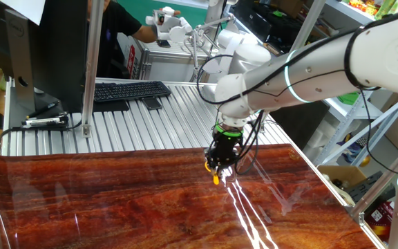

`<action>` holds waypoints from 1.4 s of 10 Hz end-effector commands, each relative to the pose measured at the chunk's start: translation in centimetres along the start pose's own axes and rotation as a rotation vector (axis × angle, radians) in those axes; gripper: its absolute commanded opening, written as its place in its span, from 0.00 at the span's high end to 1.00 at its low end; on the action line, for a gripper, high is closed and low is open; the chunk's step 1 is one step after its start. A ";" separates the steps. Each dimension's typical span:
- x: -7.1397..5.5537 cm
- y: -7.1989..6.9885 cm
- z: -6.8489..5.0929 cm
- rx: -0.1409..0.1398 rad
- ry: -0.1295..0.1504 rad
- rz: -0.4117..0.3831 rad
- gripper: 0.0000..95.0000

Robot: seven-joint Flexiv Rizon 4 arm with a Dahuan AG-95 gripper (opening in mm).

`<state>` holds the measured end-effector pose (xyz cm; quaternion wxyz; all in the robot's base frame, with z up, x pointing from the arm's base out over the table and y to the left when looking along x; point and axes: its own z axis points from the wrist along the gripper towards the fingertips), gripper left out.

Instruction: Attach the bubble ring to the ball

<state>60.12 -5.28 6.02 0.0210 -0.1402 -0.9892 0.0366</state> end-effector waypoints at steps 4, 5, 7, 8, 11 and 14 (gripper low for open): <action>0.0 1.6 0.8 -0.003 0.002 0.030 1.00; -0.1 1.8 1.2 -0.005 0.003 0.032 1.00; -0.2 2.1 1.6 -0.007 0.003 0.032 1.00; -0.2 2.3 1.9 -0.007 0.003 0.032 1.00; -0.2 2.7 2.7 -0.007 0.001 0.034 1.00; -0.3 2.9 3.4 -0.004 0.001 0.034 1.00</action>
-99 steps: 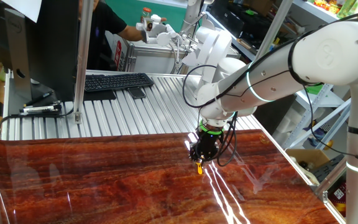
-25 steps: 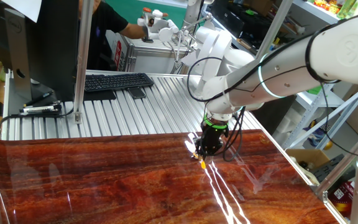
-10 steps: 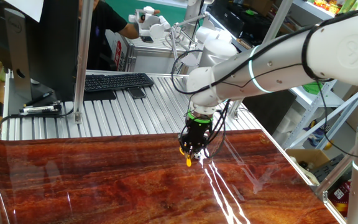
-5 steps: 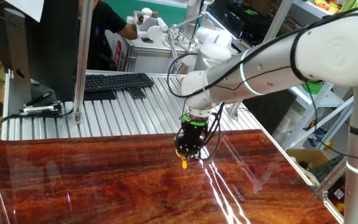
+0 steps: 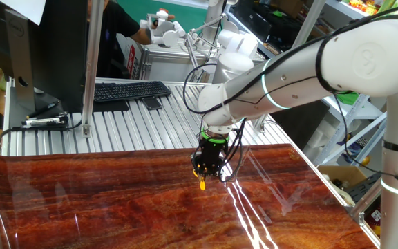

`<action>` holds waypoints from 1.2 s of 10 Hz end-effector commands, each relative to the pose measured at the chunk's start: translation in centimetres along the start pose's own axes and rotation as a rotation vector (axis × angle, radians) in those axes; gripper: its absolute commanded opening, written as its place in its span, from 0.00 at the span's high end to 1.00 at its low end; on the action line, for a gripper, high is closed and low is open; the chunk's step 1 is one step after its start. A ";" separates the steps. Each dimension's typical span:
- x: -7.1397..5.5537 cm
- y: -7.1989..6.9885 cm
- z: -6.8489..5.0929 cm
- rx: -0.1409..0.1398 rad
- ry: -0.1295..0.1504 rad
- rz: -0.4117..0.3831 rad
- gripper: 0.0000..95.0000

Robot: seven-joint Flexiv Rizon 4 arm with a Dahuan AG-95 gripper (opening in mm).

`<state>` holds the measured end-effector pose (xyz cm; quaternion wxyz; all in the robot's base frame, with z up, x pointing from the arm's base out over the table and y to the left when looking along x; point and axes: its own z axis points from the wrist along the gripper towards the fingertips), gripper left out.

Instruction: Attach the bubble ring to the ball

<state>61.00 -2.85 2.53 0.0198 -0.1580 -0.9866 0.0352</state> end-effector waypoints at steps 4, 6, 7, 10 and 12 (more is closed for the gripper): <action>-0.2 0.2 0.6 0.003 0.002 0.011 0.80; -0.2 0.2 0.7 0.003 0.002 0.020 0.60; -0.2 0.2 0.7 0.003 0.003 0.024 0.60; -0.2 0.2 0.8 0.002 0.008 0.023 0.60; -0.2 0.2 0.8 -0.001 0.016 0.027 0.60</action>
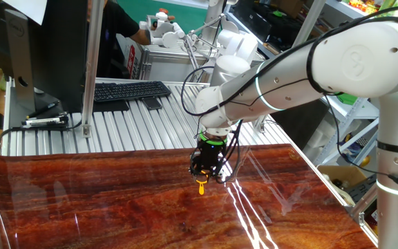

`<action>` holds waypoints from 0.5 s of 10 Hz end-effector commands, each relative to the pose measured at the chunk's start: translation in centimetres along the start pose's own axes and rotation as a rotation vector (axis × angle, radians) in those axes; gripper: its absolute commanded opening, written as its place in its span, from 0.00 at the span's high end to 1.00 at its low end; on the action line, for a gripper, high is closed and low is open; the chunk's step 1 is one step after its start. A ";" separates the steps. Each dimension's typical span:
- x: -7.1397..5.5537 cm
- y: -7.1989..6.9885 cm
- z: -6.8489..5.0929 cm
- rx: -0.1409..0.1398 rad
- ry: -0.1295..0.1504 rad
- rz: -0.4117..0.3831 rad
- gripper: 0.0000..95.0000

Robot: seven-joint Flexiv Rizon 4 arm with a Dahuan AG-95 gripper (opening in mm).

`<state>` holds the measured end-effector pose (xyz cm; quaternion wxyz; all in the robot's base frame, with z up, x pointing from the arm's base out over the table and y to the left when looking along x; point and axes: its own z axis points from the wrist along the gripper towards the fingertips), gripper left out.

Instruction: Attach the bubble ring to the ball

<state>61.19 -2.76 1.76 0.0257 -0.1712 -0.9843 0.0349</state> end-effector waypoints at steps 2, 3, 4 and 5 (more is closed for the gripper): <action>0.0 0.0 0.0 -0.003 0.002 0.009 0.60; 0.0 0.0 0.0 -0.005 0.006 0.013 0.60; 0.0 0.0 0.0 -0.007 0.007 0.013 0.60; 0.0 0.0 0.0 -0.008 0.008 0.011 0.60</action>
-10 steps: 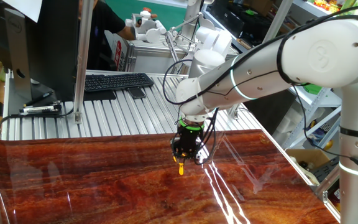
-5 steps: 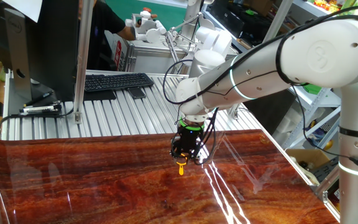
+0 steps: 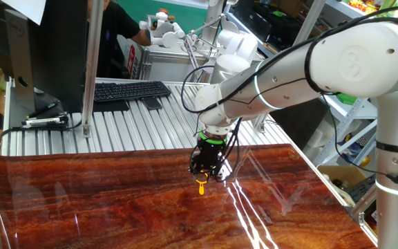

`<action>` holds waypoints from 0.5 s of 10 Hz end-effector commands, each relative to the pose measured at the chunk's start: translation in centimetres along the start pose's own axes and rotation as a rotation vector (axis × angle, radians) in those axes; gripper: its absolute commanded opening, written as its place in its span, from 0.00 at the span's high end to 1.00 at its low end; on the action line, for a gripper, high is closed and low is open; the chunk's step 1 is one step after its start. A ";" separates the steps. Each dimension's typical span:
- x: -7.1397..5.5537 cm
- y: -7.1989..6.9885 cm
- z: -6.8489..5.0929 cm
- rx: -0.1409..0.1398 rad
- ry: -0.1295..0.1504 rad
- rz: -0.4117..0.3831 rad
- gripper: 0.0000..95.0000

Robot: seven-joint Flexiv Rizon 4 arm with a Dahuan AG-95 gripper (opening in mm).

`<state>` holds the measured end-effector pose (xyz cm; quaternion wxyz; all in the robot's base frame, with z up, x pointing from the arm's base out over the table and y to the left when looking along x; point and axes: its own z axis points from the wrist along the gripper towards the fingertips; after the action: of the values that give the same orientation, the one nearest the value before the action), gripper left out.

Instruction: Attach the bubble ring to the ball

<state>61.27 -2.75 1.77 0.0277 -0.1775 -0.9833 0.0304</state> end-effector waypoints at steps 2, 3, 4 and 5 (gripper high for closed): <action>0.0 0.0 0.0 -0.008 0.007 -0.015 0.60; 0.0 0.0 0.0 -0.002 0.007 -0.017 0.60; 0.0 0.0 0.0 -0.001 0.007 -0.015 0.60; 0.0 0.0 0.0 0.000 0.012 -0.013 0.60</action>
<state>61.30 -2.72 1.74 0.0319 -0.1713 -0.9843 0.0284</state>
